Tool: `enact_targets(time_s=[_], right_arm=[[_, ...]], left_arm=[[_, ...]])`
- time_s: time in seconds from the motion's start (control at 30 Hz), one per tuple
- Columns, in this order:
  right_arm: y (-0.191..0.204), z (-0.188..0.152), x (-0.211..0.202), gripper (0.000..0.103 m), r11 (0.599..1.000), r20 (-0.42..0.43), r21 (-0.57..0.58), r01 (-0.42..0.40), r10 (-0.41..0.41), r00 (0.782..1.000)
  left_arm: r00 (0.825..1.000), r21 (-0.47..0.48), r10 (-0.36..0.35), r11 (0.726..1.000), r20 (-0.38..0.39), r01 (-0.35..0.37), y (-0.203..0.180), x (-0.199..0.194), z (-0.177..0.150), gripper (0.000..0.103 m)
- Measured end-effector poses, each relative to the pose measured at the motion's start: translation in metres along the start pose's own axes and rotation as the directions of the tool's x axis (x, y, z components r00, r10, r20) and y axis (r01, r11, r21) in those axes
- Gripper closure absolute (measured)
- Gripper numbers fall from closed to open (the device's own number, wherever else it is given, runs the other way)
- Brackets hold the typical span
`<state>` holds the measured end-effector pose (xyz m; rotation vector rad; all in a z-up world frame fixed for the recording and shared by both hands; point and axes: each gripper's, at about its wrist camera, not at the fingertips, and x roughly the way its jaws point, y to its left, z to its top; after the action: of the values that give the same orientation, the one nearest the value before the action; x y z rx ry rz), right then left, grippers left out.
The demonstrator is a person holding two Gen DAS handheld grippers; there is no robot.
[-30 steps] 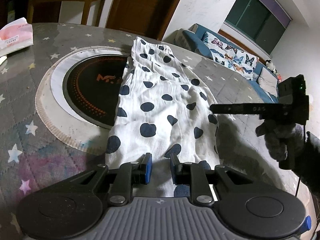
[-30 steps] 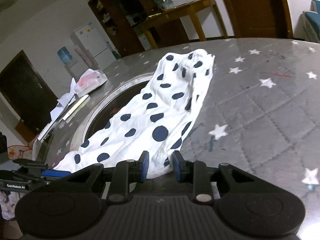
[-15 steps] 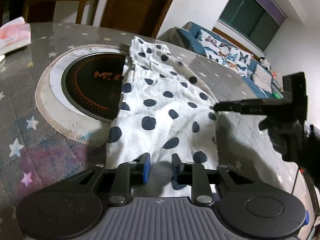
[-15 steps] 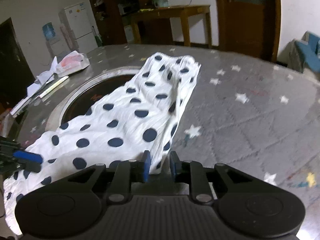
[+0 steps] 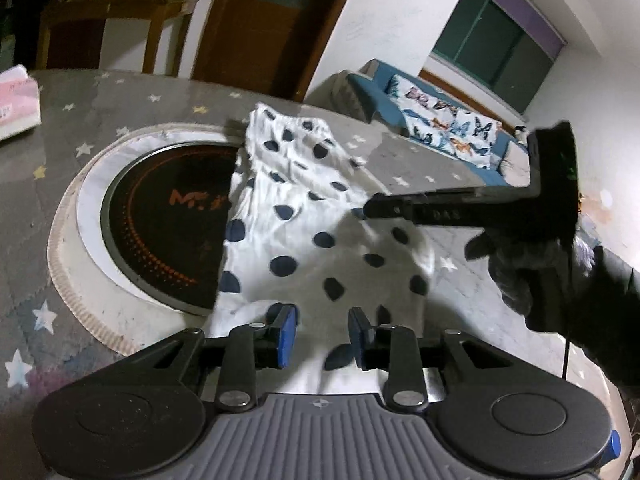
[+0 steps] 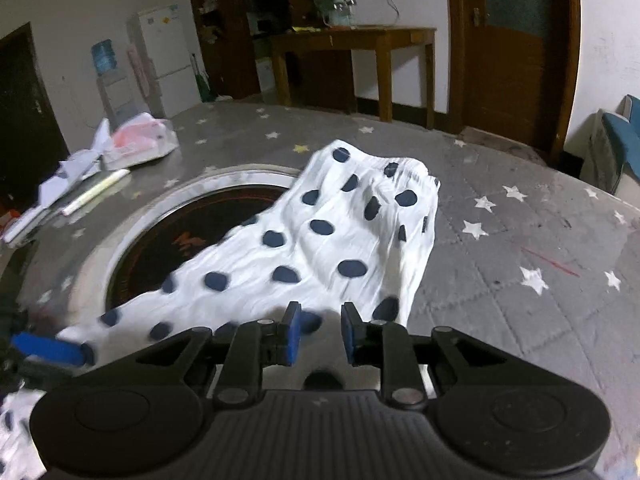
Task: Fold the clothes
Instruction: 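Grasp the hem end of the stacked legs with the right gripper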
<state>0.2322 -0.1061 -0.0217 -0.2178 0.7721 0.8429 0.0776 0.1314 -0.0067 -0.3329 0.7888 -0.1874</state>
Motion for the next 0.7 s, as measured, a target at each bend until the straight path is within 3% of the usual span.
enact_targets(time_s=[0.43, 0.7], right_arm=[[-0.025, 0.056, 0.077, 0.082, 0.991, -0.004, 0.019, 0.132, -0.132, 0.991], [-0.048, 0.072, 0.096, 0.082, 0.978, 0.038, 0.128, 0.166, -0.172, 0.984]], left_arm=[[0.999, -0.066, -0.037, 0.997, -0.016, 0.036, 0.020, 0.006, -0.011, 0.070], [0.998, -0.086, -0.055, 0.995, -0.014, 0.053, 0.024, 0.005, -0.012, 0.070]])
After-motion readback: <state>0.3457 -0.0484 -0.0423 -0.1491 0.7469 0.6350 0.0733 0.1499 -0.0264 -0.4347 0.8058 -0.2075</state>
